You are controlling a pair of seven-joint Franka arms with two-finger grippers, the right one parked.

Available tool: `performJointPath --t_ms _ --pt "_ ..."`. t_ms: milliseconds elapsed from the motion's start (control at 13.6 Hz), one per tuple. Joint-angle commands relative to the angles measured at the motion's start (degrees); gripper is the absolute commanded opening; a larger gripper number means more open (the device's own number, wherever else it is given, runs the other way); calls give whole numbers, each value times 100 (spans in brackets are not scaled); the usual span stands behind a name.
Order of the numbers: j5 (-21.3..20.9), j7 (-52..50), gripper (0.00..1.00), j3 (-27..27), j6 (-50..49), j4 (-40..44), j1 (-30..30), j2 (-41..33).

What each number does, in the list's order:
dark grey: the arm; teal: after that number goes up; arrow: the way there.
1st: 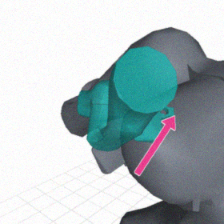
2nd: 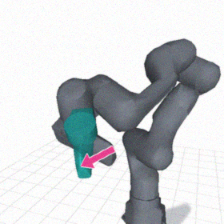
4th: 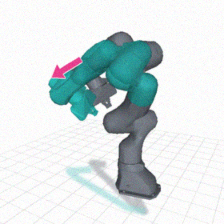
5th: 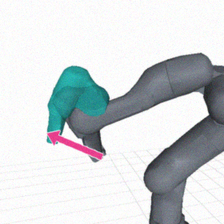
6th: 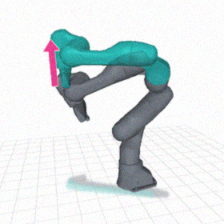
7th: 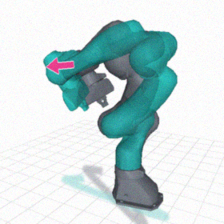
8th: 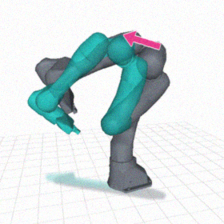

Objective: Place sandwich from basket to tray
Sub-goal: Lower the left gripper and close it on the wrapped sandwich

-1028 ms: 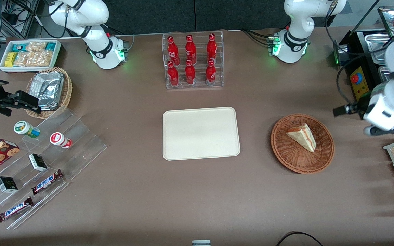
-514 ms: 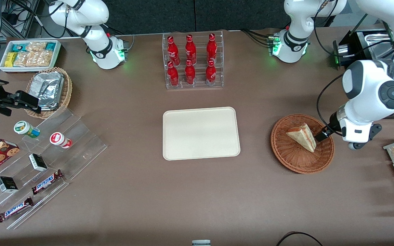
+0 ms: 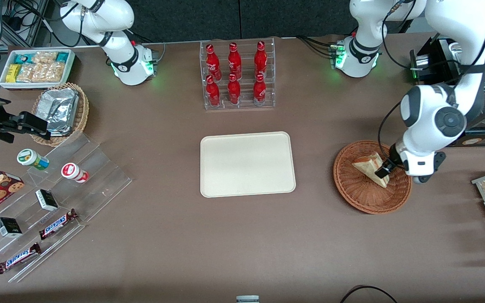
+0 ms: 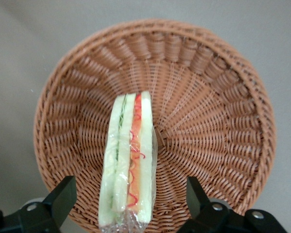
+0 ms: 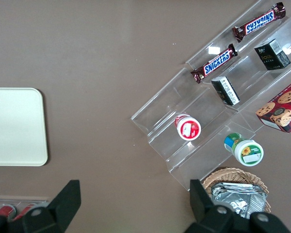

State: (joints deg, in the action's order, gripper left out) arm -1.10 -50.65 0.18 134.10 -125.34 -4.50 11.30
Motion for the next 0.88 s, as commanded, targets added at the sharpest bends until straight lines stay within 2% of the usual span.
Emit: performJointPath --t_ms 0,807 --pt "-4 -287 100 -18 116 -87 -59 48" --pt "-4 -603 99 -123 116 -184 -68 391"
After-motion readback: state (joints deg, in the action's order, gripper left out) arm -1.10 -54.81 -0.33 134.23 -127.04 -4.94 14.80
